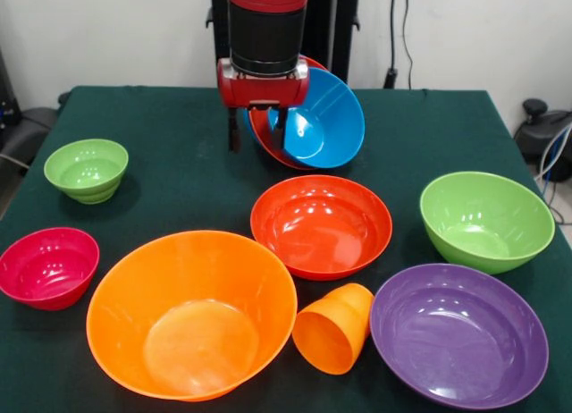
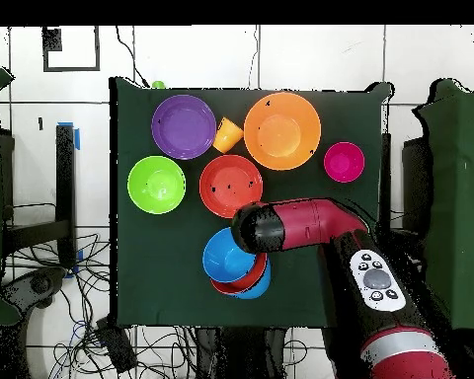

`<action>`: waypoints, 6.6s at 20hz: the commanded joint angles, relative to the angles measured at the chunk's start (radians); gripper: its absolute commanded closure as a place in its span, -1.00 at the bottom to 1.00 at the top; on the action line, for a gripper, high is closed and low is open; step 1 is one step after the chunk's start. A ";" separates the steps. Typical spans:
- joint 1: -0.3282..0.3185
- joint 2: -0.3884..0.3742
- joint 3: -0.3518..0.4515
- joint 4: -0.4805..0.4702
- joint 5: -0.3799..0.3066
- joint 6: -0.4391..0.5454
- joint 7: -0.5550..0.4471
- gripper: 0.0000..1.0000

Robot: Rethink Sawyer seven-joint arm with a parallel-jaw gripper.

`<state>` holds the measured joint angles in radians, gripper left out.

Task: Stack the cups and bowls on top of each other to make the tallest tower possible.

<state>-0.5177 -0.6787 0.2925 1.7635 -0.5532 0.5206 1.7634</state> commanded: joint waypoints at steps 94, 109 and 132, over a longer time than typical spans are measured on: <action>-0.046 0.251 0.099 -0.298 0.044 0.939 -0.222 1.00; -0.146 0.017 0.106 0.087 -0.015 0.677 -0.188 1.00; -0.107 0.075 0.145 -0.026 0.003 0.729 -0.151 1.00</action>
<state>-0.6736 -0.6446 0.3918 1.8076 -0.4995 1.1865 1.7291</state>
